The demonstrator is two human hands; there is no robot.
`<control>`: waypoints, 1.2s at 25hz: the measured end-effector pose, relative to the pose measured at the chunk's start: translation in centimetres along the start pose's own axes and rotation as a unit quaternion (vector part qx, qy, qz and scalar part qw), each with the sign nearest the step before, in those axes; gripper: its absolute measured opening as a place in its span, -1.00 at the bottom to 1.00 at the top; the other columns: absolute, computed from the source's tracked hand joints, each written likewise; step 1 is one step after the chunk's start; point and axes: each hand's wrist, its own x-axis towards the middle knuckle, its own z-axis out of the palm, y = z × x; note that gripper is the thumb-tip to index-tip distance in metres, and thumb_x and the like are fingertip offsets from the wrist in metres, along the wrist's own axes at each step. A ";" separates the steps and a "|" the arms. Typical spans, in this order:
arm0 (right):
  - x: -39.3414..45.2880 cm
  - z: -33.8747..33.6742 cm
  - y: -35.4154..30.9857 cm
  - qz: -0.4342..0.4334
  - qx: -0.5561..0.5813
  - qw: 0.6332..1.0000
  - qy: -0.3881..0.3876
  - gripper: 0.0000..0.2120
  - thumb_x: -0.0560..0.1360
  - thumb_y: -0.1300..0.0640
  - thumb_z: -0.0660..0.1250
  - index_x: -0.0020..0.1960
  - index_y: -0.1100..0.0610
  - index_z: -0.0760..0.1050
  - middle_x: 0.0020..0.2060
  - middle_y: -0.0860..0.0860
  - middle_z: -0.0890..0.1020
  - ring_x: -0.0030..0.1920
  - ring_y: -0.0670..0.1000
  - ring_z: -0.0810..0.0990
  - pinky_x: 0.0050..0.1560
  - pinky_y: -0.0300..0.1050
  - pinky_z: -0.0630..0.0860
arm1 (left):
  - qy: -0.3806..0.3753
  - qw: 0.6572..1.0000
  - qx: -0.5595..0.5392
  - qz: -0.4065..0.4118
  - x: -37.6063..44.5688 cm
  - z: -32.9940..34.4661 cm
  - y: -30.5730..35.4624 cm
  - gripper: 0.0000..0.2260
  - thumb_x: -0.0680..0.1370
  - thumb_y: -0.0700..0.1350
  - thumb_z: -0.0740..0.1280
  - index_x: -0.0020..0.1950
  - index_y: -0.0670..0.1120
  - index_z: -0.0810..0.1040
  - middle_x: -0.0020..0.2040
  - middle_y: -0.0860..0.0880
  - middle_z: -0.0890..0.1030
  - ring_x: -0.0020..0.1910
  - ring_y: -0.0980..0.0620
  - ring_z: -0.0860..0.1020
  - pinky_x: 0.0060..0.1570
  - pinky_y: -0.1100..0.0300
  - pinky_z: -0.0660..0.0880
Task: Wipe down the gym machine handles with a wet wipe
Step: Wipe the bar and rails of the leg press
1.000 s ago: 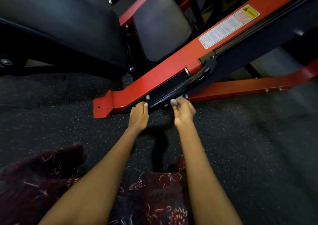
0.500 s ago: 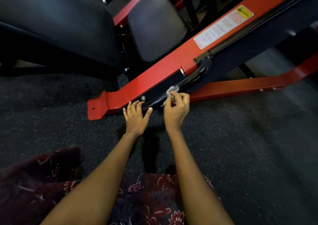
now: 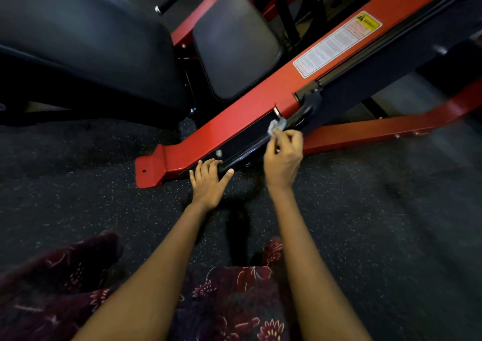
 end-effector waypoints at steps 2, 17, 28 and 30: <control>0.5 -0.3 0.3 -0.024 -0.019 1.000 0.003 -0.84 0.39 0.41 0.35 -0.04 0.29 0.60 -0.15 0.17 0.52 -0.18 0.09 0.51 -0.21 -0.20 0.49 | 0.001 1.000 -0.003 0.001 0.1 -0.1 0.0 -0.54 0.61 0.13 0.13 0.44 -0.06 0.25 0.47 -0.04 0.21 0.51 -0.06 -0.01 0.45 -0.07 -0.21; -1.6 -0.7 -0.1 -0.164 -0.128 0.965 -0.160 -0.76 0.39 0.37 0.41 0.05 0.29 0.58 -0.15 0.13 0.56 -0.22 0.04 0.48 -0.32 -0.29 0.41 | 0.034 0.995 0.081 0.037 -1.5 0.6 3.0 -0.27 0.54 0.26 0.11 0.51 -0.22 0.05 0.52 -0.14 0.09 0.52 -0.06 -0.01 0.41 -0.10 -0.32; -0.3 -1.3 -1.7 -0.235 -0.209 0.894 -0.319 -0.53 0.24 0.49 0.41 0.14 0.37 0.51 0.10 0.21 0.56 -0.04 0.18 0.53 -0.16 -0.11 0.58 | -0.058 0.987 0.148 0.038 -1.2 1.0 4.4 -0.11 0.54 0.20 0.23 0.50 -0.24 -0.29 0.53 -0.15 -0.23 0.51 -0.13 -0.22 0.42 -0.08 -0.32; 1.3 -1.8 -1.4 -0.247 -0.195 0.899 -0.306 -0.59 0.23 0.52 0.41 0.07 0.34 0.57 0.01 0.20 0.60 -0.11 0.17 0.54 -0.22 -0.11 0.58 | -0.057 0.987 0.148 0.035 -1.2 0.9 4.5 -0.11 0.54 0.20 0.23 0.50 -0.24 -0.28 0.53 -0.16 -0.22 0.51 -0.14 -0.21 0.43 -0.09 -0.30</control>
